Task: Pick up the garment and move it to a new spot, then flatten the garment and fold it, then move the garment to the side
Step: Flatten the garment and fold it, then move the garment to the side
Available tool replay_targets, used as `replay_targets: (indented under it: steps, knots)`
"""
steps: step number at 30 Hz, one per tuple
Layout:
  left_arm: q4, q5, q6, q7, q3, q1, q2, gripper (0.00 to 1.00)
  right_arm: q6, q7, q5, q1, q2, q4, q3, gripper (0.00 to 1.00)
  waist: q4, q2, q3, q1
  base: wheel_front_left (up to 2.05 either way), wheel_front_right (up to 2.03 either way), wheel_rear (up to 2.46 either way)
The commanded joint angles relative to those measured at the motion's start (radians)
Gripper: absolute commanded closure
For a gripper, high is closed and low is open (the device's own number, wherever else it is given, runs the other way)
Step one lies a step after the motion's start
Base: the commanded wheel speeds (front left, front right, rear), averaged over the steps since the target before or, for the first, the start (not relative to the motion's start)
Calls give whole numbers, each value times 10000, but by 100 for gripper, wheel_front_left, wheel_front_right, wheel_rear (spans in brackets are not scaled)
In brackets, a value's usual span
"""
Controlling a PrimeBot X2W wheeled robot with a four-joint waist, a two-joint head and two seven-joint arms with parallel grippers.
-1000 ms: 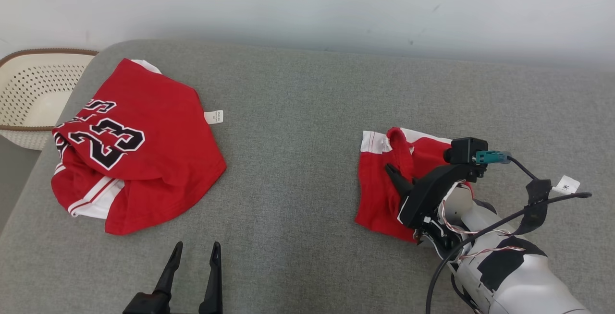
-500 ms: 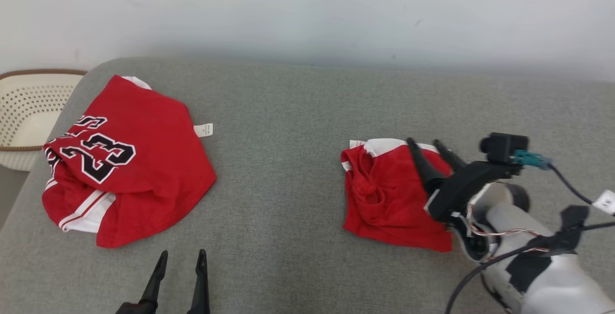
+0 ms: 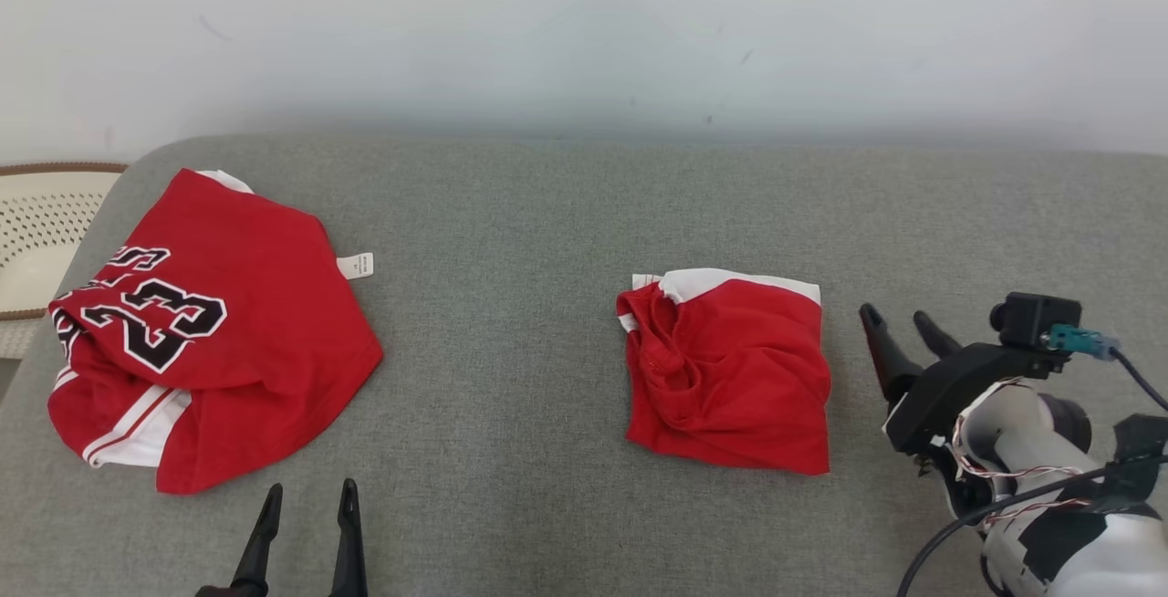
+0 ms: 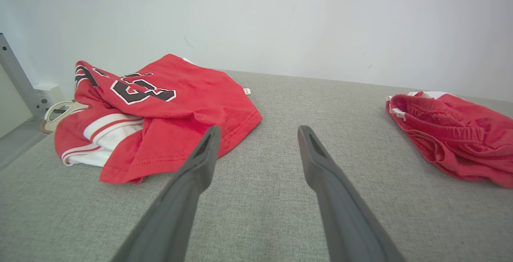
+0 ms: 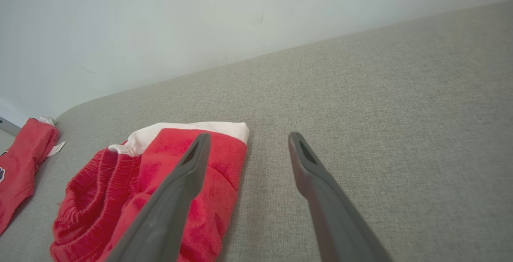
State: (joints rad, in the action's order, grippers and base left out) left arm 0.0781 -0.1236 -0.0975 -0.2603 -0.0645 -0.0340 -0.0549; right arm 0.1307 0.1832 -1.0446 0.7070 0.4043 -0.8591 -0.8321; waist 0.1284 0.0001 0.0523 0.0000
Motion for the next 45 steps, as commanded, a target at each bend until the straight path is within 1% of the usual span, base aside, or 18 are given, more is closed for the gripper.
replay_targets:
  steps: [1, 13, 15, 22, 24, 25, 26, 27, 31, 34, 40, 45]
  knots:
    - [-24, 87, 58, -39, -3, 48, -29, 0, -1, -142, -17, -137, -196, -127, -16, 0, 52, -1, 77, 0, 0, 0, 0]
    - [102, 30, 165, -39, -73, -215, 12, 0, -1, -709, -361, 93, -763, -951, -132, 0, 409, -1, 387, 0, 0, 0, 0]
    - [101, 49, 170, -39, -126, -233, 18, 0, -1, -848, -296, 162, -751, -1234, -222, 0, 488, -1, 421, 0, 0, 0, 0]
    - [43, -19, 97, -39, -152, -156, 32, 0, -1, -1337, -659, 327, -959, -1790, -286, 0, 640, -1, 508, 0, 0, 0, 0]
    - [32, -37, 89, -39, -138, -151, 32, 0, 1, -1608, -888, 296, -1123, -1833, -267, 1, 642, -1, 542, 0, 0, 0, 0]
    - [31, -38, 80, -39, -141, -159, 34, 0, 1, -1780, -943, 291, -1169, -1838, -325, 53, 642, -1, 559, 0, 0, 0, 0]
    - [38, -48, 82, -39, -148, -172, 36, 0, 1, -1866, -933, 319, -1169, -1850, -407, 66, 644, -1, 571, 0, 0, 0, 0]
    - [48, -57, 85, -39, -157, -190, 35, 0, -1, -1898, -991, 347, -1197, -1843, -436, 99, 644, -1, 582, 0, 0, 0, 0]
    - [74, -90, 85, -39, -149, -244, 38, 0, -1, -1942, -1103, 416, -1206, -1761, -555, 100, 607, -1, 591, 0, 0, 0, 0]
    - [66, -114, 28, -39, -77, -184, 41, 0, -1, -1677, -1020, 516, -1070, -1561, -712, 100, 500, -1, 570, 0, 0, 0, 0]
    - [-79, -41, 27, -37, 51, -119, 43, 0, -1, -1227, -465, 955, -403, -1109, -1420, 100, 10, -1, 588, 0, 0, 0, 0]
    - [-386, 157, 25, -37, 130, -178, 37, 0, -1, -1338, 65, 1726, 180, -969, -2032, 100, -585, -1, 948, 0, 0, 0, 0]
